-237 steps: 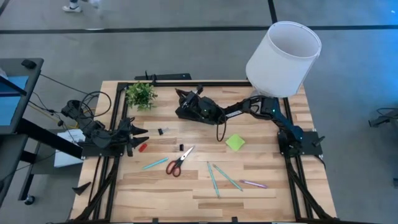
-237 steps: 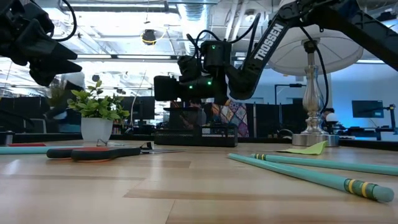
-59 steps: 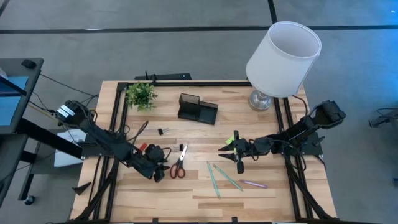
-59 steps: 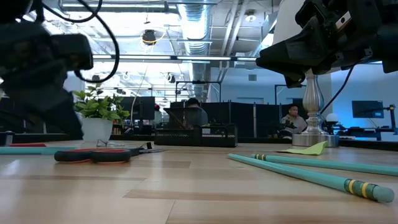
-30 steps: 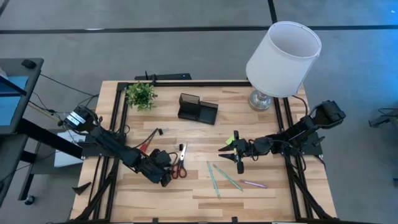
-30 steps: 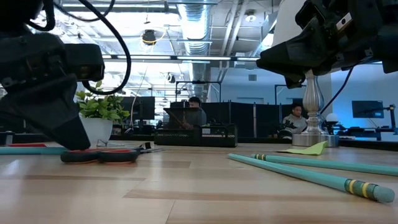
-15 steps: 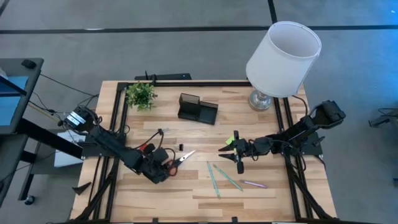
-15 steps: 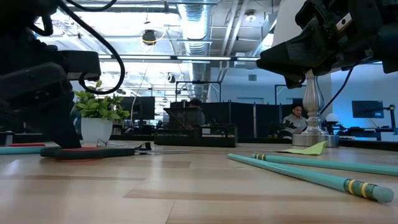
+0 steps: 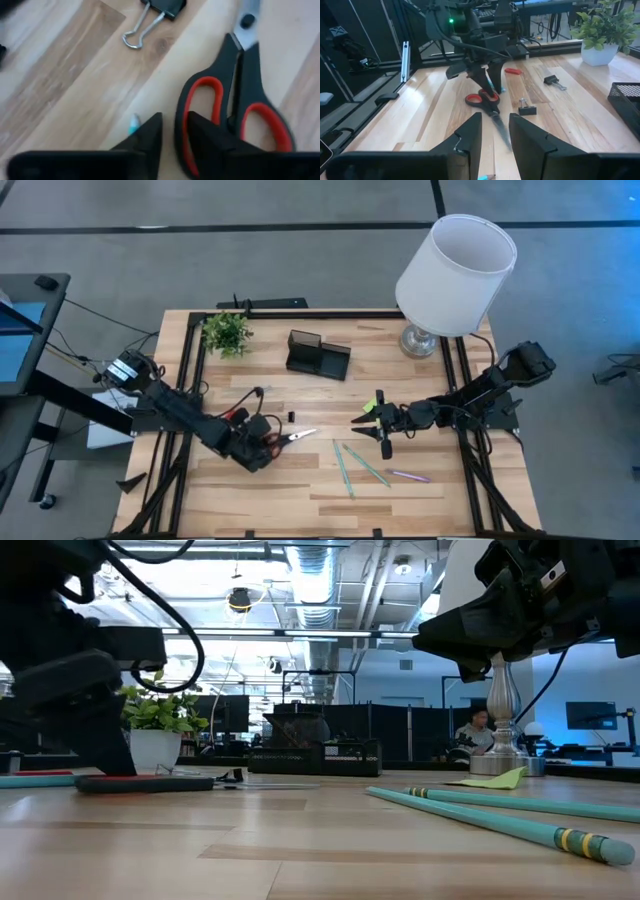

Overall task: Pick and place office supplies into organizer
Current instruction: Put the black scissor into the desk organizer

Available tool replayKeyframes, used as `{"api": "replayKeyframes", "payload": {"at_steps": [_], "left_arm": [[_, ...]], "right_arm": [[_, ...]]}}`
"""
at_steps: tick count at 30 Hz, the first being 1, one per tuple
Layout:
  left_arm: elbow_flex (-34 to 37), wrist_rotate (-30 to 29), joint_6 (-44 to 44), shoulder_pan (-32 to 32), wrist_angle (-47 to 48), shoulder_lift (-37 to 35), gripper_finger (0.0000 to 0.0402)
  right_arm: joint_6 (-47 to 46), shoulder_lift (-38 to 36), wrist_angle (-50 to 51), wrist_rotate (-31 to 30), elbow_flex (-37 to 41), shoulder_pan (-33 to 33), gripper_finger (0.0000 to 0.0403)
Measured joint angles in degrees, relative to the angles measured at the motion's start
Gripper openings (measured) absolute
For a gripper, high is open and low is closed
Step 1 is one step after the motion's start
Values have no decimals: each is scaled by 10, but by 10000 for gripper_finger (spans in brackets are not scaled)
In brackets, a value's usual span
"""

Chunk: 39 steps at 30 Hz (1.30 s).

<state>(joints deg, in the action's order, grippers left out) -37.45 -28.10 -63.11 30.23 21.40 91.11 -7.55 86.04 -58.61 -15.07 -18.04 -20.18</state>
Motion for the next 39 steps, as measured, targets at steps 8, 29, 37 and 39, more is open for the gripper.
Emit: {"api": "replayKeyframes", "payload": {"at_steps": [8,29,37,39], "left_arm": [[3,-13,38,-24,-29,-5,23],[-7,-50,266,-183,29,-209,11],[-146,-53,368,-306,261,-265,11],[-197,-54,401,-331,306,-262,11]], "right_arm": [[5,0,-1,0,0,0,93],[5,0,-2,0,0,0,93],[5,0,-4,0,0,5,93],[5,0,-4,0,0,9,93]]}}
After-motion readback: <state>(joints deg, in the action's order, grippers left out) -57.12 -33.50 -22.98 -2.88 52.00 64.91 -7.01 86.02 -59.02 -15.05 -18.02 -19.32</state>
